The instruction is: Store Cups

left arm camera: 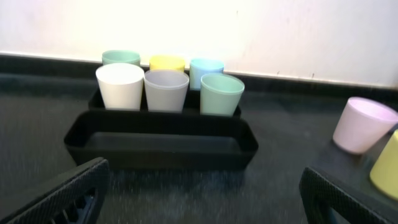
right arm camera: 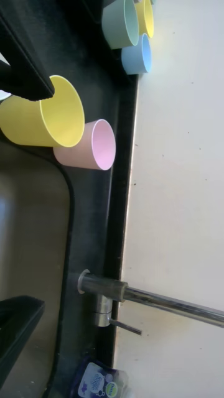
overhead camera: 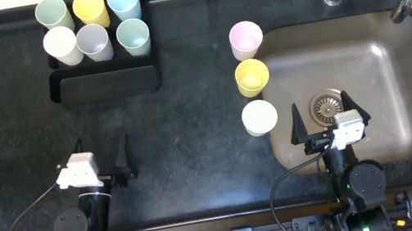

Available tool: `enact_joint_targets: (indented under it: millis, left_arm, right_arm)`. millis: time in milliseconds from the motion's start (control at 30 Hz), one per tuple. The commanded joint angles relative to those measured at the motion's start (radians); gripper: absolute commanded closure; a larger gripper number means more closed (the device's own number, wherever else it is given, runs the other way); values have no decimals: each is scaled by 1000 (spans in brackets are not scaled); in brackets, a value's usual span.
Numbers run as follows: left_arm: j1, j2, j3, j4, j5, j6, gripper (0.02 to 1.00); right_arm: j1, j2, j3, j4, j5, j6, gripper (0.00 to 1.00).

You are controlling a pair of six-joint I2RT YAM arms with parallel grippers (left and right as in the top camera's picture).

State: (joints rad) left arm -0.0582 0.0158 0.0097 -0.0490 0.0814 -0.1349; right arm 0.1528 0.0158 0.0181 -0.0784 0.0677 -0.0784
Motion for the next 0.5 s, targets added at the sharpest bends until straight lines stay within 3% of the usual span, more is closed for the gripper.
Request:
enact_joint_targets:
  millis: [33,300,500]
  left_arm:
    - [19,56,121,-13,-48,-57,18]
    - [-2,673,857,-328,-45,-136,18]
    - [-171,1165,1427,-588,-85,-191,18]
  right_arm:
    - [4,-6,-13,6,6,3,3]
    - [4,-6,-13,6,6,3,5]
    - [4,-6,-13,7,6,3,3]
